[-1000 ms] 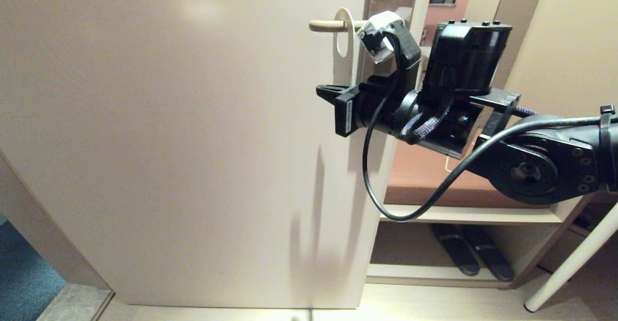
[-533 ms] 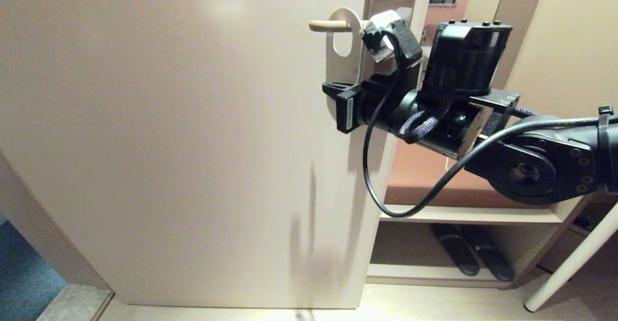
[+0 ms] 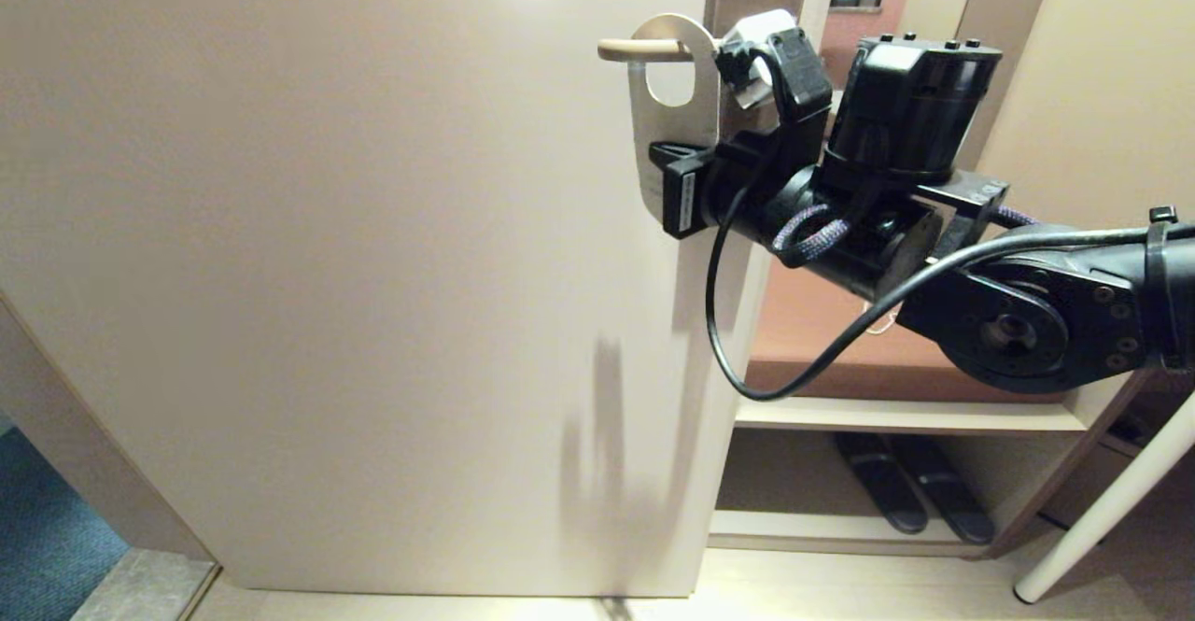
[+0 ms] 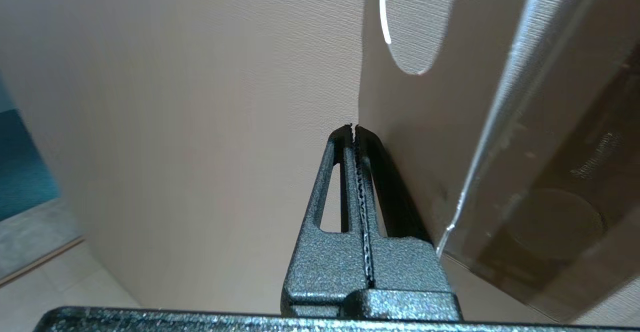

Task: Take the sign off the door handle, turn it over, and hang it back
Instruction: Hang the sign back with the other side facing out

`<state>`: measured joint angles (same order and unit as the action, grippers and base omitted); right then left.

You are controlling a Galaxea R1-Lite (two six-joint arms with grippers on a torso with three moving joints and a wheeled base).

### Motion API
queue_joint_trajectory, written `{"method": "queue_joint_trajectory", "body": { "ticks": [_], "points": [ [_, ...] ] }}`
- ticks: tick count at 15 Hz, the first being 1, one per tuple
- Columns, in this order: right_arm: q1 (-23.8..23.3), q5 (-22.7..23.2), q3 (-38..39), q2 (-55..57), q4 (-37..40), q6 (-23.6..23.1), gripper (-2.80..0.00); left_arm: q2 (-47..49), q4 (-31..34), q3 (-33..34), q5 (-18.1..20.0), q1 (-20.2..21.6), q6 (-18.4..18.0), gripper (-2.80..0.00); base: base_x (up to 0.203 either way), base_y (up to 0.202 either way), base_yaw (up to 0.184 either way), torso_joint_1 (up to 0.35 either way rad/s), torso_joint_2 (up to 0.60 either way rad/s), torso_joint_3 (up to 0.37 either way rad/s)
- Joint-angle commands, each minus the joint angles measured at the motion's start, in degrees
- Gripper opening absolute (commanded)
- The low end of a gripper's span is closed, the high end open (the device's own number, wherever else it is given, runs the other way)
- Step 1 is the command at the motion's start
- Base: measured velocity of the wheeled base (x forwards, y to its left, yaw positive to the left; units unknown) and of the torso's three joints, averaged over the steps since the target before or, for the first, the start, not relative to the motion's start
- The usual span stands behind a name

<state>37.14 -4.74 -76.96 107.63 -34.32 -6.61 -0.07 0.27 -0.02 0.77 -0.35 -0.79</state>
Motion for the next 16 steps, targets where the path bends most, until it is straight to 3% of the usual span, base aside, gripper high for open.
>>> {"method": "queue_joint_trajectory", "body": {
  "ticks": [1, 11, 16],
  "points": [
    [0.03, -0.18, -0.03, 0.04, -0.22, -0.08, -2.80, 0.07, 0.00, 0.02, 0.02, 0.00, -0.01, -2.80, 0.000, 0.000, 0.000, 0.000, 0.00, 0.000],
    [-0.69, -5.34, 0.12, -1.58, -0.40, -0.67, -2.80, 0.07, -0.05, -0.02, 0.02, 0.00, -0.01, -2.80, 0.000, 0.000, 0.000, 0.000, 0.00, 0.000],
    [-2.75, -5.63, 2.79, -4.60, -0.22, -0.75, -2.80, 0.07, 0.00, 0.02, 0.02, 0.00, -0.01, -2.80, 0.000, 0.000, 0.000, 0.000, 0.00, 0.000]
  ]
}}
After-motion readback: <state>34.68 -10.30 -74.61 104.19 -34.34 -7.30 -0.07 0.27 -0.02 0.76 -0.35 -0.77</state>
